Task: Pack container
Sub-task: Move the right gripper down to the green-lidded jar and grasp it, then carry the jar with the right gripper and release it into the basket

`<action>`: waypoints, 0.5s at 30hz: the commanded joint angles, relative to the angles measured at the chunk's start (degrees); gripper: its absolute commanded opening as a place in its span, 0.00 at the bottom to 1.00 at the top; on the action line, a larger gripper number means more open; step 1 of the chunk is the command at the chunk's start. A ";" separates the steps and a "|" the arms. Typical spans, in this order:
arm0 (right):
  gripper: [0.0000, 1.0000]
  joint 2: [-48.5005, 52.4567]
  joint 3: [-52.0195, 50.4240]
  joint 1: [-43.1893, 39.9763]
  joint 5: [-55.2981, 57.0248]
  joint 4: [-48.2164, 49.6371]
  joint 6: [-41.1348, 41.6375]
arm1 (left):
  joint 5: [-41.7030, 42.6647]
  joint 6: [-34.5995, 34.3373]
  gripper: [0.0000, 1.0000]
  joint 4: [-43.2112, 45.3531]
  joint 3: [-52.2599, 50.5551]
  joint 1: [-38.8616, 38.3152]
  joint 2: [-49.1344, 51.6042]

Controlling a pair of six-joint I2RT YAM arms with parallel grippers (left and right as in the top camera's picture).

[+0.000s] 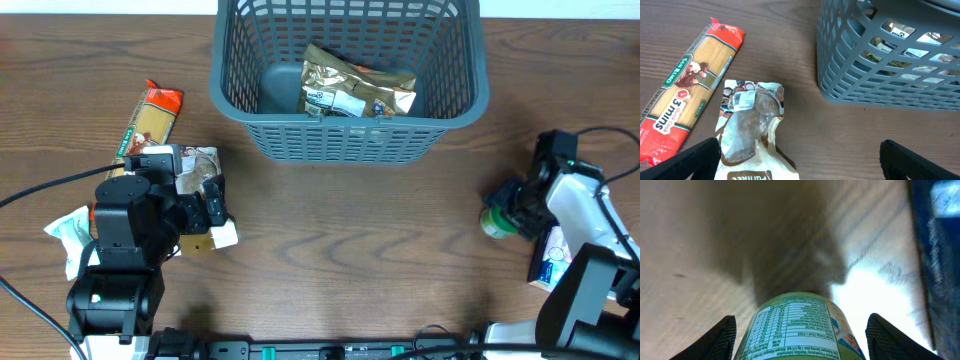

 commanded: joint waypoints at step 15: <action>0.01 -8.59 40.63 6.84 5.46 -18.27 -12.00 | -0.26 0.96 0.98 -0.17 0.92 -0.09 -0.04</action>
